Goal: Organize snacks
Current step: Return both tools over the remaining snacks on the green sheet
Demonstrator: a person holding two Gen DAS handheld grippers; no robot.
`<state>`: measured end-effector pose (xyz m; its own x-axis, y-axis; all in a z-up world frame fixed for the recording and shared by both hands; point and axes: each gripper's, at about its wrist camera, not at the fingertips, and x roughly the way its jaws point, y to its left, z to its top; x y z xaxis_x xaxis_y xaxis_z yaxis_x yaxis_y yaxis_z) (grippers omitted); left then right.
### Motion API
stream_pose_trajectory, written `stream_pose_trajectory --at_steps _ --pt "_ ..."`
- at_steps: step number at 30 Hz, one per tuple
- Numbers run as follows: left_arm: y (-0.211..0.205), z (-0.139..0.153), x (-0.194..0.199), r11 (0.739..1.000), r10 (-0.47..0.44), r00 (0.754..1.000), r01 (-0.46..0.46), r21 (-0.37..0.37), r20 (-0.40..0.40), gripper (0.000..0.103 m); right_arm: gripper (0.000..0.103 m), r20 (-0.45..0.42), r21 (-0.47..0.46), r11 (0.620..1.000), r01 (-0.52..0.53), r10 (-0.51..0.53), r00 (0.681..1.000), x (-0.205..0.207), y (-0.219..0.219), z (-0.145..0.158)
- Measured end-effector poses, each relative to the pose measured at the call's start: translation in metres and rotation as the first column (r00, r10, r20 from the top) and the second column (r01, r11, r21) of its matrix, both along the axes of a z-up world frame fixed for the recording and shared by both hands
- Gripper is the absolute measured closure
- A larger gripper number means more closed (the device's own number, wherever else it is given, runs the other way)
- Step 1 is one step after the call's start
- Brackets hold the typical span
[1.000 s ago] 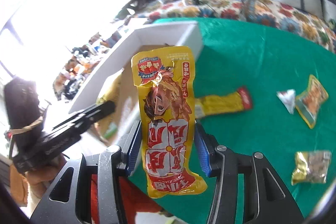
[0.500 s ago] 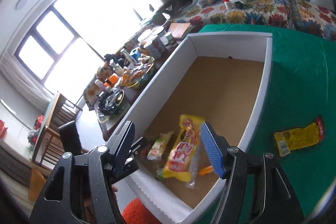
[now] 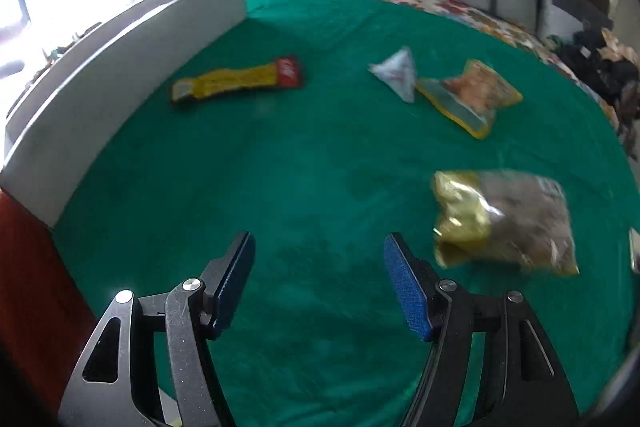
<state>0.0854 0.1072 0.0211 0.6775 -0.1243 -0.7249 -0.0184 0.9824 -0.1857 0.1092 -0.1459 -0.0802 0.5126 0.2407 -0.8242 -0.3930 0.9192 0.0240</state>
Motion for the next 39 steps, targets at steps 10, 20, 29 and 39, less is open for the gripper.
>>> stream_pose_trajectory --at_steps 10,20,29,39 --pt "-0.108 -0.12 0.04 0.957 -0.156 0.965 0.201 0.209 -0.211 0.006 0.033 0.004 0.001 0.983 0.184 -0.184 0.983 -0.013 -0.069 -0.015" --pt "-0.087 -0.127 0.024 0.972 -0.13 0.978 0.158 0.172 -0.165 0.0 0.016 0.027 0.01 0.98 0.198 -0.198 0.98 -0.008 -0.065 -0.03" --pt "-0.088 -0.127 0.025 0.973 -0.127 0.979 0.154 0.173 -0.158 0.0 0.011 0.054 0.02 0.982 0.187 -0.188 0.981 -0.011 -0.065 -0.034" --pt "-0.087 -0.127 0.026 0.97 -0.145 0.973 0.176 0.17 -0.181 0.0 0.01 0.046 0.017 0.983 0.185 -0.186 0.982 -0.01 -0.065 -0.033"
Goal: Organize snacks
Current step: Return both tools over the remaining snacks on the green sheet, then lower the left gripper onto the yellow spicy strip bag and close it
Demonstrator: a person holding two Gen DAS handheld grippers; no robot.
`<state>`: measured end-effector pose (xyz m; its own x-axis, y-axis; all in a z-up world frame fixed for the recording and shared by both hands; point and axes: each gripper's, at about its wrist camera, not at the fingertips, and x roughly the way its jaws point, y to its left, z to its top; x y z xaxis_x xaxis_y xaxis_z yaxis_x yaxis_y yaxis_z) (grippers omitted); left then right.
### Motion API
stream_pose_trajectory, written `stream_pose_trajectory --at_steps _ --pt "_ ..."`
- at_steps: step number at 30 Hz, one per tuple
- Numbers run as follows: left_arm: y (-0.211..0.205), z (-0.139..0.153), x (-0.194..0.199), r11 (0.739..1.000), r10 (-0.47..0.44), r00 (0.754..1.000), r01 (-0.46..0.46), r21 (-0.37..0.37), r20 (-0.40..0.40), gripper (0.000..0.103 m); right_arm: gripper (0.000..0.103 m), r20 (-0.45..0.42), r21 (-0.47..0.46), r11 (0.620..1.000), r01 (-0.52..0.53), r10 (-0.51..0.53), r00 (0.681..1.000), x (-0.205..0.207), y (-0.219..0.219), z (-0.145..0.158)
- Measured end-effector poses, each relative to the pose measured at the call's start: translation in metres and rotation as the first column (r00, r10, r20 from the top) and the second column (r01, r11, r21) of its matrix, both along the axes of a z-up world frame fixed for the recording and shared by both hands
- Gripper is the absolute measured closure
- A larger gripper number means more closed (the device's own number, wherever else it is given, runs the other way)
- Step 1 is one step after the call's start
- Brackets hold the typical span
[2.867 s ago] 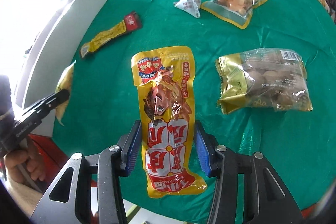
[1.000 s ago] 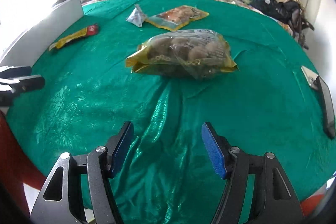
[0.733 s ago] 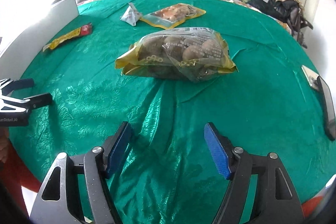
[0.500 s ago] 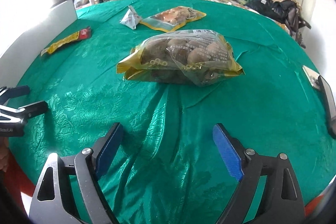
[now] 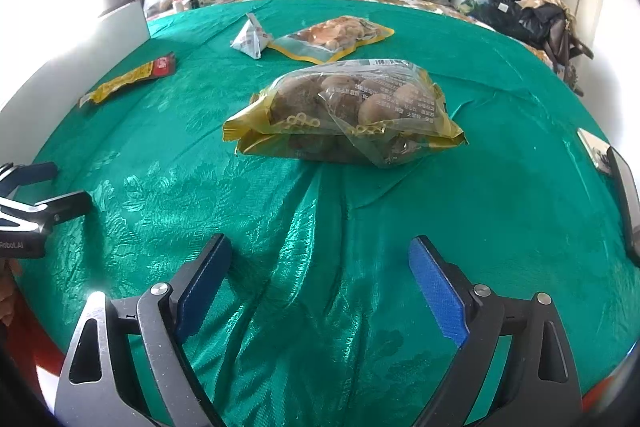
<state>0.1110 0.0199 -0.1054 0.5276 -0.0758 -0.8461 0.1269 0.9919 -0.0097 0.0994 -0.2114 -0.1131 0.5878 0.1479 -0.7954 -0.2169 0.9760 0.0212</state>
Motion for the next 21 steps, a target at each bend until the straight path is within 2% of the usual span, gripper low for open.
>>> stream_pose_trajectory --at_steps 4,7,10,13,16,21 --pt "0.001 0.004 0.004 0.999 -0.037 0.996 0.038 0.011 -0.08 0.001 0.01 -0.004 0.0 1.0 -0.003 0.003 1.0 0.0 0.0 0.0" --pt "0.002 0.026 0.015 0.994 -0.085 0.996 0.086 0.064 -0.029 0.001 0.01 -0.006 0.0 1.0 -0.003 0.003 1.0 0.0 0.001 0.0" --pt "0.009 0.051 0.043 0.985 -0.123 0.992 0.121 0.124 0.009 0.001 0.009 -0.01 0.0 1.0 -0.009 0.009 1.0 0.001 0.001 0.0" --pt "0.025 0.067 0.085 0.981 -0.131 0.991 0.132 0.141 -0.011 0.001 0.009 -0.012 0.0 1.0 -0.015 0.015 1.0 0.002 0.002 -0.001" --pt "0.046 0.06 0.129 0.986 -0.08 0.993 0.091 0.137 -0.086 0.001 0.009 -0.018 -0.001 1.0 -0.018 0.017 1.0 0.003 0.002 0.0" --pt "0.06 0.029 0.17 0.992 -0.025 0.985 0.046 0.119 -0.169 0.001 0.009 -0.023 -0.001 1.0 -0.022 0.022 1.0 0.003 0.002 0.0"
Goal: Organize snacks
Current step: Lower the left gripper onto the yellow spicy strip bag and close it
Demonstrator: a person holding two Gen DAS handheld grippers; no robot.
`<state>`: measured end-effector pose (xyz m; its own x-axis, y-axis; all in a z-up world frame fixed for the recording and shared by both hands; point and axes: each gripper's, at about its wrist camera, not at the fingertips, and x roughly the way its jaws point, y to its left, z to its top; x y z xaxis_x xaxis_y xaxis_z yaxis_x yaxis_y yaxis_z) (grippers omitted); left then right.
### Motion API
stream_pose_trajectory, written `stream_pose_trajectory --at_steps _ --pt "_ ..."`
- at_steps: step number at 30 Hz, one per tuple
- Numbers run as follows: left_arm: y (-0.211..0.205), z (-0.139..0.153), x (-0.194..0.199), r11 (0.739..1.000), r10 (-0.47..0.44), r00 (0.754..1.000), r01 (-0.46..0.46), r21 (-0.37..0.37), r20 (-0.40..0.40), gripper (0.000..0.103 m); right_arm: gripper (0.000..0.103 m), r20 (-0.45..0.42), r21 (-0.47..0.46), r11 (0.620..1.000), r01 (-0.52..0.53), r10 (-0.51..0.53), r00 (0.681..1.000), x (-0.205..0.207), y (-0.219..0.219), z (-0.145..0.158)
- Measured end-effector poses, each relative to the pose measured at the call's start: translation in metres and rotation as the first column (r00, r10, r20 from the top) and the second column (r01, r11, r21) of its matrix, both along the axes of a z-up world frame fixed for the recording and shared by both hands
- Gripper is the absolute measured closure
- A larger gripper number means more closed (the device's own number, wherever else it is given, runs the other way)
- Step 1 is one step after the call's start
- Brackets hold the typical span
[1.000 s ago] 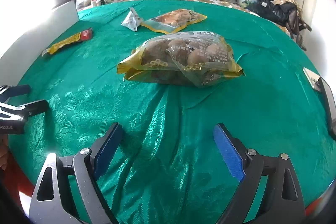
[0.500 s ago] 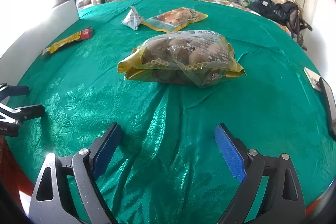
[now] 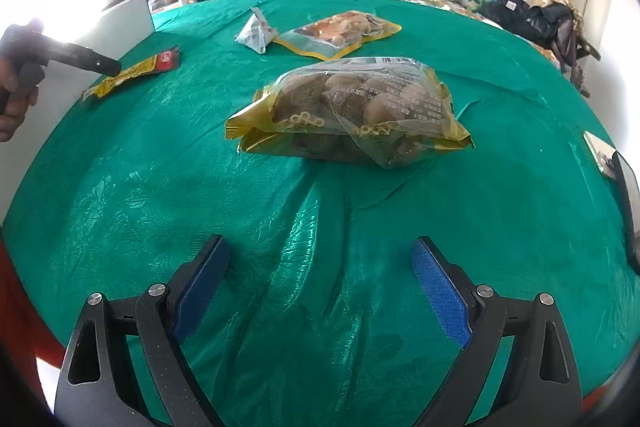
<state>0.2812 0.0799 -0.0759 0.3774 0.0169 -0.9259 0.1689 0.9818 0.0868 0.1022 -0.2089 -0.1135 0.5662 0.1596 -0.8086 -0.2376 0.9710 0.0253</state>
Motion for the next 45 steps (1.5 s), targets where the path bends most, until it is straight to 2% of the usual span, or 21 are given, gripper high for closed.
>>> stream_pose_trajectory --at_steps 3,6,8,10,11,12,14,15,16,20,23,24,26,27,33,39,41,42,43,45 --pt "-0.002 -0.016 0.007 1.0 0.001 1.0 -0.002 -0.005 -0.021 0.001 0.009 0.0 0.0 1.0 -0.003 0.003 1.0 -0.001 0.0 0.0" --pt "-0.003 -0.025 0.002 0.997 -0.018 0.998 0.013 -0.075 -0.063 0.004 0.009 -0.003 0.0 1.0 -0.005 0.005 1.0 0.0 0.0 -0.001" --pt "-0.008 -0.02 -0.009 0.993 -0.063 0.996 0.057 -0.105 -0.059 0.017 0.009 -0.007 0.0 1.0 -0.008 0.008 1.0 0.0 0.0 0.0" --pt "-0.01 -0.013 -0.021 0.981 -0.12 0.99 0.107 -0.163 -0.073 0.038 0.009 -0.009 0.001 1.0 -0.01 0.01 1.0 0.001 0.0 0.0" --pt "-0.009 -0.011 -0.025 0.977 -0.128 0.988 0.111 -0.183 -0.083 0.04 0.009 -0.01 0.0 1.0 -0.01 0.01 1.0 0.001 0.001 0.0" --pt "-0.007 -0.008 -0.027 0.978 -0.115 0.99 0.099 -0.185 -0.079 0.04 0.008 -0.01 0.001 1.0 -0.009 0.009 1.0 0.001 0.001 0.0" --pt "0.0 -0.002 -0.023 0.985 -0.05 0.998 0.041 -0.169 -0.045 0.033 0.008 -0.011 0.0 1.0 -0.008 0.008 1.0 0.002 0.002 0.0" --pt "0.003 0.001 -0.021 0.987 -0.014 1.0 0.01 -0.159 -0.028 0.02 0.008 -0.01 0.0 1.0 -0.006 0.006 1.0 0.002 0.002 0.0" --pt "0.006 0.002 -0.017 0.988 0.018 1.0 -0.02 -0.154 -0.011 0.013 0.008 -0.009 0.0 1.0 -0.007 0.007 1.0 0.002 0.002 0.0" --pt "0.005 -0.008 0.002 0.982 0.085 0.996 -0.088 -0.168 -0.027 0.013 0.008 -0.002 0.001 1.0 -0.008 0.008 1.0 0.001 0.002 -0.001" --pt "-0.013 -0.023 0.009 0.995 0.061 0.997 -0.064 -0.081 -0.049 0.013 0.008 0.004 0.002 1.0 -0.004 0.004 1.0 0.0 0.002 -0.001" --pt "-0.016 -0.022 0.009 0.995 0.058 0.998 -0.06 -0.075 -0.028 0.011 0.008 0.004 0.002 1.0 -0.005 0.005 1.0 0.0 0.002 -0.001" --pt "-0.015 -0.02 0.006 0.991 0.077 0.997 -0.077 -0.109 -0.006 0.023 0.008 0.001 0.002 1.0 -0.007 0.007 1.0 -0.001 0.002 -0.001" --pt "-0.014 -0.016 0.001 0.991 0.09 0.996 -0.088 -0.103 0.024 0.045 0.008 0.001 0.002 1.0 -0.008 0.008 1.0 0.0 0.002 -0.001" --pt "-0.009 -0.016 -0.044 0.987 0.125 0.992 -0.121 -0.104 0.027 0.048 0.007 -0.001 0.002 1.0 -0.01 0.01 1.0 -0.001 0.002 0.0" --pt "-0.017 -0.021 -0.114 0.984 0.152 0.987 -0.145 -0.107 0.052 0.045 0.007 0.003 0.004 1.0 -0.009 0.009 1.0 -0.001 0.003 0.0" --pt "-0.017 -0.024 -0.122 0.978 0.184 0.981 -0.176 -0.109 0.066 0.028 0.007 0.006 0.004 1.0 -0.009 0.008 1.0 -0.001 0.002 0.0" --pt "-0.015 -0.027 -0.125 0.974 0.208 0.976 -0.2 -0.107 0.062 0.012 0.007 0.008 0.004 1.0 -0.008 0.008 1.0 -0.002 0.003 0.0" --pt "-0.012 -0.029 -0.127 0.968 0.232 0.97 -0.223 -0.112 0.068 0.006 0.007 0.009 0.004 1.0 -0.007 0.007 1.0 -0.002 0.003 0.0" --pt "-0.005 -0.032 -0.127 0.962 0.26 0.96 -0.248 -0.115 0.107 0.001 0.007 0.013 0.005 1.0 -0.004 0.004 1.0 -0.003 0.003 -0.001"
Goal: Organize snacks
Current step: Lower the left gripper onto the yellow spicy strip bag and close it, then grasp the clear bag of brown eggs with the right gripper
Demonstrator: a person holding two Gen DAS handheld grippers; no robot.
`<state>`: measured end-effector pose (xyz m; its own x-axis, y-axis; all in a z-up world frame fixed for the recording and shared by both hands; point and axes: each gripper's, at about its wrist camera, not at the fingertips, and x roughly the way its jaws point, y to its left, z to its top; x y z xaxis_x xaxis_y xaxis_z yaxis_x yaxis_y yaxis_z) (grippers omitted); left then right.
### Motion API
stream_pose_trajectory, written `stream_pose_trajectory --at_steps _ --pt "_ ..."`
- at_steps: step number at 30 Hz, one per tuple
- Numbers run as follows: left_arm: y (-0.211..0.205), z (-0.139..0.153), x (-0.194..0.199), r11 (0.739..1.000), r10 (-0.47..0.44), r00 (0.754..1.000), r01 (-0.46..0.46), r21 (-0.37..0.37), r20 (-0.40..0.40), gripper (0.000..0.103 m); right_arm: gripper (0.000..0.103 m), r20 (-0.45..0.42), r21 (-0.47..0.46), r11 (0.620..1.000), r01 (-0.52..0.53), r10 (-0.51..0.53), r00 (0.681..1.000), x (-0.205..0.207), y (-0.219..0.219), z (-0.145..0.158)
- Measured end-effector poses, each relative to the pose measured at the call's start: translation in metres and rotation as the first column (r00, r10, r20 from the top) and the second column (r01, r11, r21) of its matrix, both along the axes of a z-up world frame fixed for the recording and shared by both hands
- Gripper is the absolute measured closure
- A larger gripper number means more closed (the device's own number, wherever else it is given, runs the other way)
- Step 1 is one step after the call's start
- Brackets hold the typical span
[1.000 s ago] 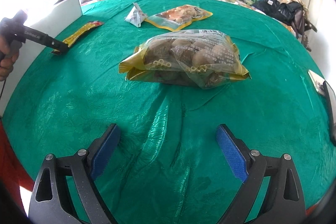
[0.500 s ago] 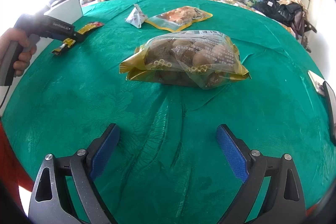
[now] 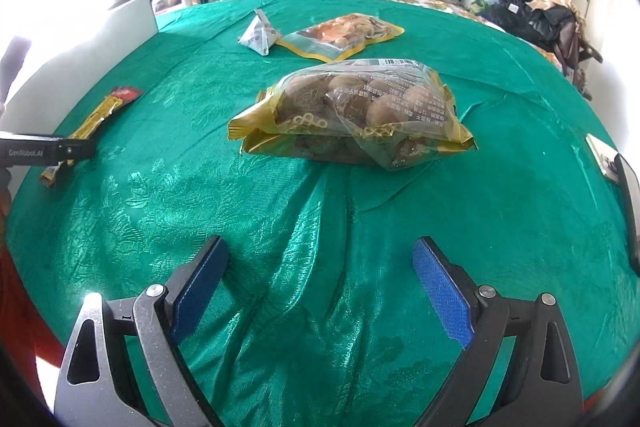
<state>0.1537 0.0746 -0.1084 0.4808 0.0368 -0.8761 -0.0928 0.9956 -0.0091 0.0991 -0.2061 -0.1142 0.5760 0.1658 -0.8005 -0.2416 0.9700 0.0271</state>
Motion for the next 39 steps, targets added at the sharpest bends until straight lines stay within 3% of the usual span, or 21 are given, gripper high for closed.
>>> stream_pose_trajectory --at_steps 8,10,12,14,17,19,22,25,26,28,33,36,39 --pt "0.011 -0.003 -0.004 1.0 -0.027 0.996 0.026 0.008 0.088 0.0 0.008 -0.063 0.008 1.0 0.0 0.0 0.998 -0.005 -0.005 0.006" --pt "0.013 -0.003 -0.006 1.0 -0.027 0.995 0.027 0.006 0.098 0.0 0.009 -0.092 0.097 0.995 0.034 -0.025 0.995 -0.005 -0.017 0.011" --pt "0.013 -0.002 -0.009 1.0 -0.029 0.994 0.028 0.007 0.101 0.0 0.009 -0.093 0.224 0.965 0.136 -0.118 0.989 -0.004 -0.039 0.019" --pt "0.013 -0.002 -0.008 1.0 -0.027 0.994 0.026 0.007 0.104 0.0 0.009 -0.082 0.288 0.926 0.243 -0.229 0.97 0.001 -0.06 0.026" --pt "0.012 -0.001 -0.007 1.0 -0.026 0.994 0.026 0.007 0.107 0.0 0.009 -0.074 0.355 0.876 0.326 -0.321 0.944 0.027 -0.088 0.04" --pt "0.012 -0.001 -0.007 1.0 -0.026 0.994 0.026 0.007 0.107 0.0 0.009 -0.09 0.358 0.867 0.348 -0.339 0.937 0.054 -0.099 0.048" --pt "0.012 -0.001 -0.007 1.0 -0.026 0.994 0.026 0.007 0.106 0.0 0.01 -0.17 0.323 0.874 0.362 -0.323 0.931 0.091 -0.107 0.045" --pt "0.012 -0.001 -0.007 1.0 -0.026 0.994 0.026 0.007 0.106 0.0 0.014 -0.243 0.367 0.851 0.375 -0.302 0.922 0.111 -0.115 0.037" --pt "0.013 -0.001 -0.007 1.0 -0.027 0.994 0.026 0.007 0.107 0.0 0.019 -0.255 0.393 0.844 0.365 -0.281 0.925 0.113 -0.115 0.035" --pt "0.012 -0.001 -0.007 1.0 -0.026 0.994 0.025 0.007 0.107 0.0 0.055 -0.314 0.419 0.843 0.337 -0.214 0.925 0.116 -0.108 0.027" --pt "0.012 -0.001 -0.007 1.0 -0.025 0.994 0.025 0.007 0.107 0.0 0.054 -0.394 0.474 0.798 0.372 -0.185 0.9 0.09 -0.092 0.027" --pt "0.012 -0.001 -0.008 1.0 -0.026 0.994 0.025 0.007 0.107 0.0 0.052 -0.521 0.549 0.735 0.399 -0.072 0.851 0.066 -0.068 0.017" --pt "0.012 0.0 -0.008 1.0 -0.027 0.994 0.026 0.007 0.107 0.0 0.046 -0.593 0.581 0.709 0.399 0.033 0.804 0.044 -0.047 0.013"
